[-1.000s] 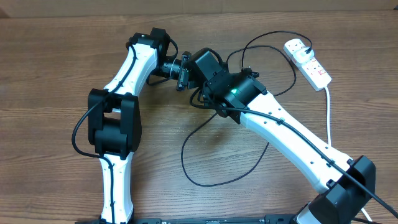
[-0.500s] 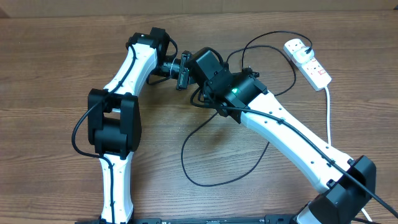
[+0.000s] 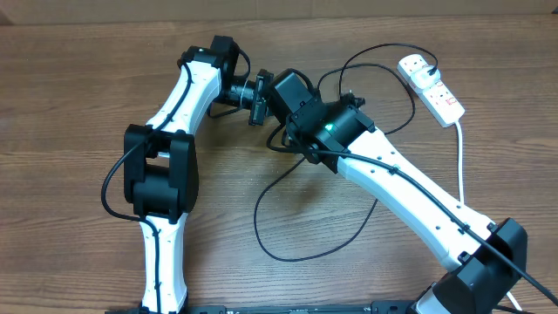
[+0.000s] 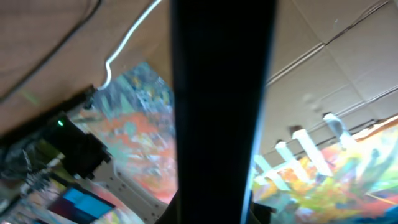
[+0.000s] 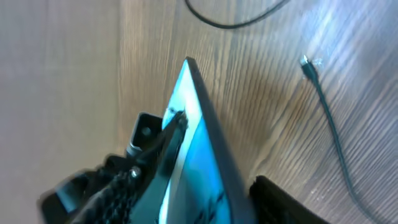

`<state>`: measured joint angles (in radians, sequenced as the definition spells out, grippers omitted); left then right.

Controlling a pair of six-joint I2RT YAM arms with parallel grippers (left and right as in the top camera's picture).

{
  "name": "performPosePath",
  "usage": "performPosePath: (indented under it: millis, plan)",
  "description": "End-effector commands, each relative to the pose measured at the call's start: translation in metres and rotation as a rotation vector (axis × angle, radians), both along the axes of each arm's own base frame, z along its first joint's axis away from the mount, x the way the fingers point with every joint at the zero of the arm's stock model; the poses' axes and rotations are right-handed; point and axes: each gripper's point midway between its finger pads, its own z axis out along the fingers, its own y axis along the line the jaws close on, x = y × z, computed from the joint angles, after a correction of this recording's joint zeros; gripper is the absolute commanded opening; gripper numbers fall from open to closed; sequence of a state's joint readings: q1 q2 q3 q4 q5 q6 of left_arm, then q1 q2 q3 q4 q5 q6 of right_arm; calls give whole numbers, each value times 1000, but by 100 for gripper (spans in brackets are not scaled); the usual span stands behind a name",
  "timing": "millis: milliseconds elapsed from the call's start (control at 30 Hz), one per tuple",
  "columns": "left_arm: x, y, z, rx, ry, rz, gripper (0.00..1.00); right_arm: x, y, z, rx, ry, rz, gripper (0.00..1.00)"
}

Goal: Plug charger to phone and switch on socket
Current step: 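Swing the right gripper down over the USB-C plug on the table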

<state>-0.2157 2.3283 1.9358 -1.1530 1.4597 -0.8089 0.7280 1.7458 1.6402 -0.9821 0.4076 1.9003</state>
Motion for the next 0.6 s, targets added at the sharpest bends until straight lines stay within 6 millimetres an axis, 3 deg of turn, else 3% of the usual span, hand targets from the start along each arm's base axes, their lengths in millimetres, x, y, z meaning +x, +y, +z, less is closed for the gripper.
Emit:
performPosePath:
  millis: [0, 133, 167, 267, 433, 567]
  plan:
    - [7, 0, -9, 49, -83, -1, 4, -1, -6, 32, -121, -80, 178, 68]
    - [12, 1, -15, 56, -261, -17, 4, -6, -18, 62, -269, -160, 346, 77]
    - [13, 1, -14, 35, -339, -30, 4, -8, -26, 76, -359, -198, 419, 93]
    - [12, 1, -10, 3, -466, -50, 4, -9, -39, 89, -448, -220, 491, 96]
    - [6, 6, 7, 46, -642, -82, 4, -13, -66, 77, -456, -126, 507, 96]
    - [6, 20, 26, 242, -832, -111, 4, -12, -89, 55, -403, -8, 540, 100]
